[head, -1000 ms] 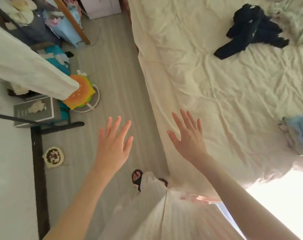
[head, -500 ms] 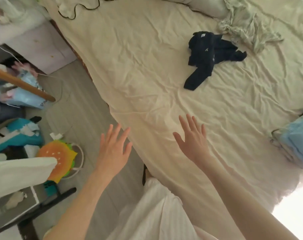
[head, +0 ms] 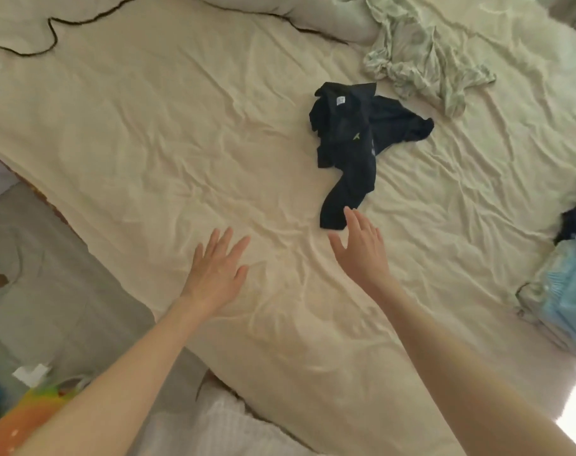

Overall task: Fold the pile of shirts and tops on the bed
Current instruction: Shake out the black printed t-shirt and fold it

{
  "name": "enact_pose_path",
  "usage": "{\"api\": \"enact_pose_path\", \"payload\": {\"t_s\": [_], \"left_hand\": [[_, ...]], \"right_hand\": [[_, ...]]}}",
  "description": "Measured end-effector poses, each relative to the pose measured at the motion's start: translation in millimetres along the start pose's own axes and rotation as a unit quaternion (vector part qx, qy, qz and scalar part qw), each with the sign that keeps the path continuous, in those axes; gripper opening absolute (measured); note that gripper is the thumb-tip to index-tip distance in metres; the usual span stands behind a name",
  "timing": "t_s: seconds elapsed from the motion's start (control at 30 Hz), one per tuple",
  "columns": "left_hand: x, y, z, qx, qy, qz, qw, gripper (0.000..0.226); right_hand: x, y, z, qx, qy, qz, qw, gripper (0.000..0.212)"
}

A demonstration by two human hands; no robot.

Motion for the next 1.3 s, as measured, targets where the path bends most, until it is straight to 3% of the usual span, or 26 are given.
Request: {"api": "enact_pose_path", "payload": {"t_s": [0.23,0.37,0.5,0.73,0.8,0.87,0.97,1.03,1.1,1.2,1.3], "left_hand": [[-9.5,100.8,175.2,0.043,0.087,0.106,0.99,0.072],[6.8,142.0,228.7,0.032,0.139,0.115,0.983,0.082],[23.8,157.7,247.0,0.036,0.178,0.103,0.978,0.087],[3.0,152.4,252.8,0.023,0.247,0.058,0.967,0.083],[-14.6,140.8,249.4,0.024,0.196,-0.01,0.98,0.073],[-40.0,119.5,239.7,0.064,0.062,-0.112,0.99,0.064],[-86.8,75.3,212.2,0.192,-0.096,-0.15,0.965,0.066],[-111.2,42.7,192.3,0.296,-0.095,-0.125,0.942,0.072],[-130.3,7.6,163.4,0.349,-0.045,-0.1,0.931,0.059],[-153.3,-40.3,108.4,0.347,-0.025,-0.089,0.933,0.016],[-171.4,-66.5,55.4,0.306,0.001,-0.093,0.948,0.013]], "right_hand": [[1.3,67.6,176.9,0.03,-0.149,-0.057,0.987,0.067],[-2.8,91.7,241.7,0.03,-0.218,-0.085,0.972,0.065],[8.1,84.9,242.2,0.02,-0.272,-0.059,0.96,0.032],[22.7,87.9,166.0,-0.04,-0.271,0.096,0.957,0.013],[20.7,96.1,146.0,-0.071,-0.238,0.117,0.962,0.012],[14.0,102.1,127.2,-0.096,-0.214,0.123,0.964,0.012],[-7.2,106.9,90.9,-0.114,-0.187,0.135,0.966,0.015],[-28.4,109.1,64.7,-0.134,-0.168,0.147,0.965,0.017],[-56.5,106.4,33.0,-0.147,-0.159,0.159,0.963,0.019],[-96.2,87.2,-20.1,-0.109,-0.164,0.216,0.956,0.013],[-129.1,66.6,-69.5,-0.071,-0.178,0.24,0.952,0.015]]}}
Point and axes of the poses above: each hand's wrist, its own z-axis towards the middle knuckle, its own x-axis out of the palm, y = z × x, the point moved 2 cm from there along z, towards the middle knuckle, and after that the axes turned 15 degrees about x, right-handed, at the moved point
